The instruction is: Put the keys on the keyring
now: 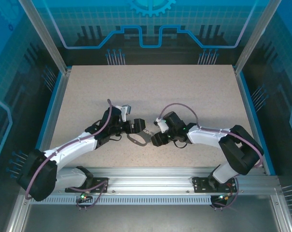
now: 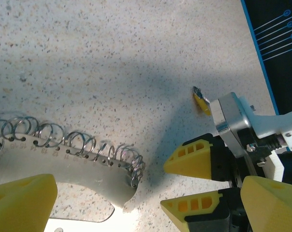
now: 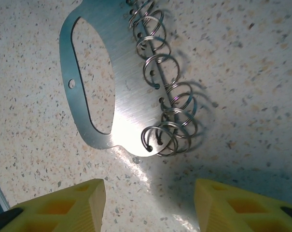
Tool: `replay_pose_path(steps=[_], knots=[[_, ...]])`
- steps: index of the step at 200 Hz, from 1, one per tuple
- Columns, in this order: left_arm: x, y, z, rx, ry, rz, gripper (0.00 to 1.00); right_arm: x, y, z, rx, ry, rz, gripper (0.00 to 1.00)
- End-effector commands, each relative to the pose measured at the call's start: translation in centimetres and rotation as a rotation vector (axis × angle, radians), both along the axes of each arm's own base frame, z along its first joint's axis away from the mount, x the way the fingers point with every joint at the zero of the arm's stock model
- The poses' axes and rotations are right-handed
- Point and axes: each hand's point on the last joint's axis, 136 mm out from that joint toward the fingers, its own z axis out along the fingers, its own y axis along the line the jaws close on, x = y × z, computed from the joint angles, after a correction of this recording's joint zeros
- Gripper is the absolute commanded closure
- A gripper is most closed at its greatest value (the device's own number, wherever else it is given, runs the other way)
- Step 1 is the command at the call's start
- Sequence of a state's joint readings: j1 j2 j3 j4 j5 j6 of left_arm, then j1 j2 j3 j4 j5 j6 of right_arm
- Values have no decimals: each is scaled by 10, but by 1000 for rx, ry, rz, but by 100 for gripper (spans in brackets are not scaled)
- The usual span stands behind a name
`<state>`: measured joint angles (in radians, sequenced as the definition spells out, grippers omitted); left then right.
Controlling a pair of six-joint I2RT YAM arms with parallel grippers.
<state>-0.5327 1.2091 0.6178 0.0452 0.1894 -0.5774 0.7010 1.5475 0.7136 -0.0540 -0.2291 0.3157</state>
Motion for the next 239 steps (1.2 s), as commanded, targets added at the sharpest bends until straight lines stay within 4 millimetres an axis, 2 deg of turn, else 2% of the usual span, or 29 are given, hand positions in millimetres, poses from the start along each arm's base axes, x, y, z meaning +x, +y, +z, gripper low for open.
replay_pose_path(steps=[1,60,106,153,157,188,208,239], knots=[[-8,-2,-11,-13,36,-16,1,-10,9,-6,20,35,8,48],[-8,-6,-24,-13,66,-22,1,-25,24,-9,45,99,43,49],[-3,-12,-37,-15,90,-19,1,-17,38,-15,51,132,64,49],[8,-17,-50,10,94,-22,1,21,39,-17,72,134,0,51],[9,-17,-51,15,92,-22,1,31,45,-9,92,115,-2,52],[21,-15,-55,40,70,-3,1,60,48,4,132,86,-45,53],[30,-13,-59,47,68,9,1,77,42,15,155,62,-92,53],[42,-9,-63,51,63,33,1,89,24,27,163,24,-147,54]])
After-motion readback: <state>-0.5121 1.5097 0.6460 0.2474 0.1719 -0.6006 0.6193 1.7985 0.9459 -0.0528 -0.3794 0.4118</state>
